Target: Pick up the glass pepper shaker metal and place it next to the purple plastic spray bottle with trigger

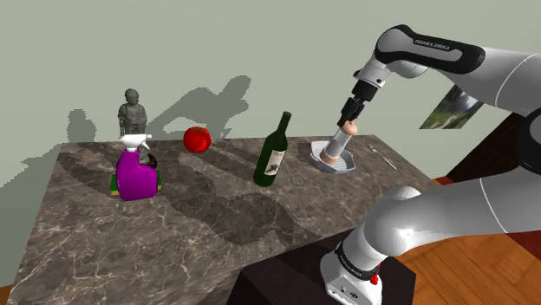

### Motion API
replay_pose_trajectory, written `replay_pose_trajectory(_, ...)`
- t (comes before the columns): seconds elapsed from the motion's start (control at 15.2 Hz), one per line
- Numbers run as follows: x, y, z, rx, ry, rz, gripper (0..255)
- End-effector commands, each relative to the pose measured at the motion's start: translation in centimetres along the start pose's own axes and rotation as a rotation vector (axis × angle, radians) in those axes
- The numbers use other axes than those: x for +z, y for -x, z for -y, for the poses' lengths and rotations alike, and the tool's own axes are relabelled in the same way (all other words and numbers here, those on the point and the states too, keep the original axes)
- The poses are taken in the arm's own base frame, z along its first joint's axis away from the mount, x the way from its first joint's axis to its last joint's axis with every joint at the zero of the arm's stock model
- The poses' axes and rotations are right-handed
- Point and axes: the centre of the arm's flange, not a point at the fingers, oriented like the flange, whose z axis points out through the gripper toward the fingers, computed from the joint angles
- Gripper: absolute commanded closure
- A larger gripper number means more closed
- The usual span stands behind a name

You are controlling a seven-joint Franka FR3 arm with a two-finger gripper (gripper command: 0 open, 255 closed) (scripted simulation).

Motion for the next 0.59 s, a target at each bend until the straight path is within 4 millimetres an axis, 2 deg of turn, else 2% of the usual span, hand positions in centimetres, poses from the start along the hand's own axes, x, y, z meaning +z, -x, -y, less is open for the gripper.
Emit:
replay_pose_trajectory(0.0,-1.1,0.0,0.2,0.0,0.0,0.0,255)
replay_pose_trajectory(0.53,-5.1,0.2,1.3,0.0,0.0,0.0,255)
